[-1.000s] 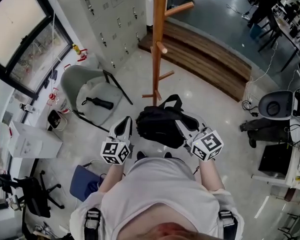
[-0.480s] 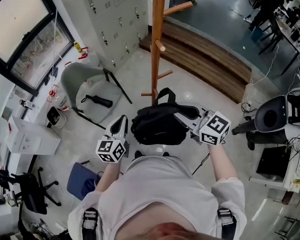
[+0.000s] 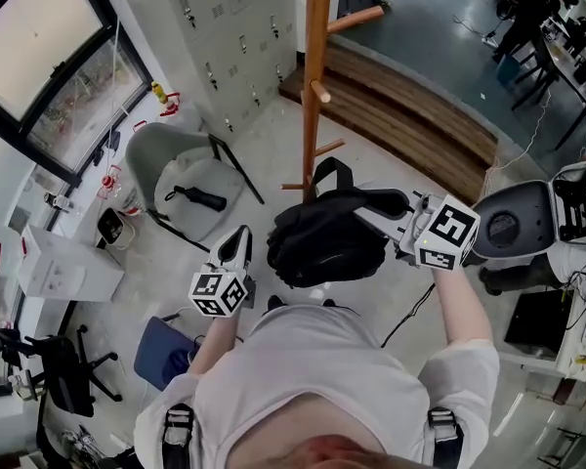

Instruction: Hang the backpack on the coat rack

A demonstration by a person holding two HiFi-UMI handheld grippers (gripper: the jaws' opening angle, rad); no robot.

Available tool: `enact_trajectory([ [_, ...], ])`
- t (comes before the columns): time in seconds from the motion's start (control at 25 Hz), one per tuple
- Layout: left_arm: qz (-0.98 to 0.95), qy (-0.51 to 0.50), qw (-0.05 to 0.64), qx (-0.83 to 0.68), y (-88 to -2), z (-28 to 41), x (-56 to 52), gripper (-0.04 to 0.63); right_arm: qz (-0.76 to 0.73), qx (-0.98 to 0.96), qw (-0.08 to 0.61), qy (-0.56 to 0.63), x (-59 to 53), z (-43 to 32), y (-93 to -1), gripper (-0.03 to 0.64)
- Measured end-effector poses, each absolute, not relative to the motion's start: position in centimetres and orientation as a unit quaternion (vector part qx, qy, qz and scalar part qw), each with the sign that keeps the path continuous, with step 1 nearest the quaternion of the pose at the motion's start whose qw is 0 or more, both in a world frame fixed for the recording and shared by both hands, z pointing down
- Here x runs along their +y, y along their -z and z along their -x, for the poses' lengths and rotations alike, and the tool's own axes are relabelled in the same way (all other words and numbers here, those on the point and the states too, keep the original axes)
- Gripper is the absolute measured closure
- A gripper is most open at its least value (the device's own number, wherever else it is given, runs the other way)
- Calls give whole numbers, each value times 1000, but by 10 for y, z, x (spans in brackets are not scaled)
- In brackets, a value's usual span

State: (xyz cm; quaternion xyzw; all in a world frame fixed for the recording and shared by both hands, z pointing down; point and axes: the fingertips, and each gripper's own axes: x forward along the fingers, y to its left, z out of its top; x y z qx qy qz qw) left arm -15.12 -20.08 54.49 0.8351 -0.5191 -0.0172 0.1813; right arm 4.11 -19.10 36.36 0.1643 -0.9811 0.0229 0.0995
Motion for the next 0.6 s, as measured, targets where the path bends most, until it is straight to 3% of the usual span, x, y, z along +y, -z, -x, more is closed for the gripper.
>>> enact_trajectory([
  [0.6, -827, 32, 202, -524, -548, 159, -209, 584, -161, -983, 74, 39, -237, -44, -278, 557],
])
